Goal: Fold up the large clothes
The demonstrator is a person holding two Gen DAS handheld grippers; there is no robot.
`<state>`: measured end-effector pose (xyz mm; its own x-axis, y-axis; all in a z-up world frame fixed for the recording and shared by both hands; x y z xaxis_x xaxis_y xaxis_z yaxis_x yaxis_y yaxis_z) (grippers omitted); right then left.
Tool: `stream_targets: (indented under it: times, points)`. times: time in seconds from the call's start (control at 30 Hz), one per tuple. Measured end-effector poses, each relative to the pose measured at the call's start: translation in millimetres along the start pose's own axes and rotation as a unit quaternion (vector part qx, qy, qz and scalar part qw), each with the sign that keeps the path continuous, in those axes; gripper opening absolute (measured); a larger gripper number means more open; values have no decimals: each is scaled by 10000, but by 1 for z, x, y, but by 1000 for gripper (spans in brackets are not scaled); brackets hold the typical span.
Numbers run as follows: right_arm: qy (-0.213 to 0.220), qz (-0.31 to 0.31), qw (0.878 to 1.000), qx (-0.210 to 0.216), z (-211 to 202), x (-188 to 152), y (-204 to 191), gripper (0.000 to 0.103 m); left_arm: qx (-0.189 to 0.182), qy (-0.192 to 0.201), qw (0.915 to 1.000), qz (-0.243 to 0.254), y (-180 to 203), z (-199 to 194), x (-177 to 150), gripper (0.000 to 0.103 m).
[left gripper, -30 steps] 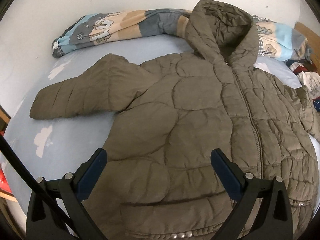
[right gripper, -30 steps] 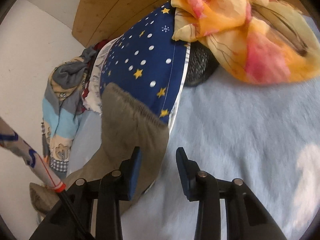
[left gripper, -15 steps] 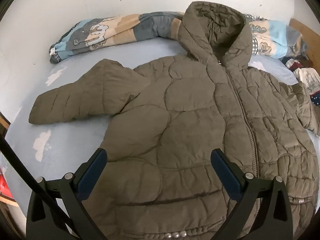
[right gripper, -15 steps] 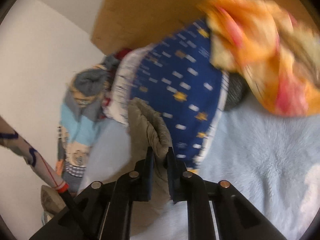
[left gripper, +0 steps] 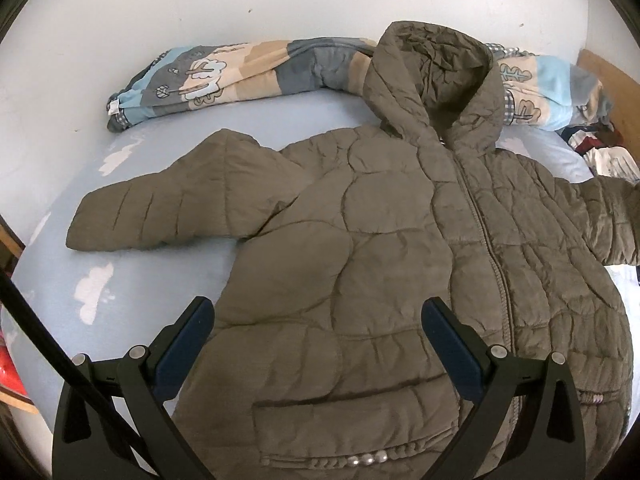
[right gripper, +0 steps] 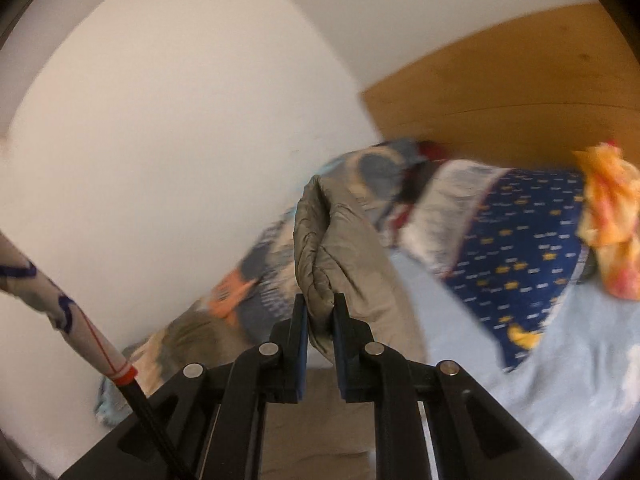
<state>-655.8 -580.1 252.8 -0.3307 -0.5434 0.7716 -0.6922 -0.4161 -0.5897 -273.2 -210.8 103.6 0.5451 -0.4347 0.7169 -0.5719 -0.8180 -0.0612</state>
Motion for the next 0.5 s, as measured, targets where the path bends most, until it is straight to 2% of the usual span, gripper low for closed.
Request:
stream_targets:
  times: [0.17, 0.33, 0.5]
  points:
    - [-403, -216, 9956, 813, 11, -36, -78, 12, 62, -193, 9998, 74, 1, 9, -7, 103]
    - [-994, -381, 9857, 1309, 34, -86, -132, 12, 319, -663, 9969, 285, 3, 29, -22, 103]
    - [-1647, -527, 9718, 1604, 67, -145, -175, 12, 376, -1026, 9937, 229, -7, 42, -33, 103]
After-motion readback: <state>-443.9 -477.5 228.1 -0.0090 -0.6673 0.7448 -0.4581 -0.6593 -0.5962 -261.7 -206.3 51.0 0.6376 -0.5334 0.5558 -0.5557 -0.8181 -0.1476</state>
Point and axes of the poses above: each gripper's, at about its wrist camera, not at the fingertips, and z roughly the way its jaws point, y to its right, x to its top, the point moved 2 cm from there along z, roughly the way its jaws point, and after that the axes turned 7 degrees about y, right-handed, at the moved point
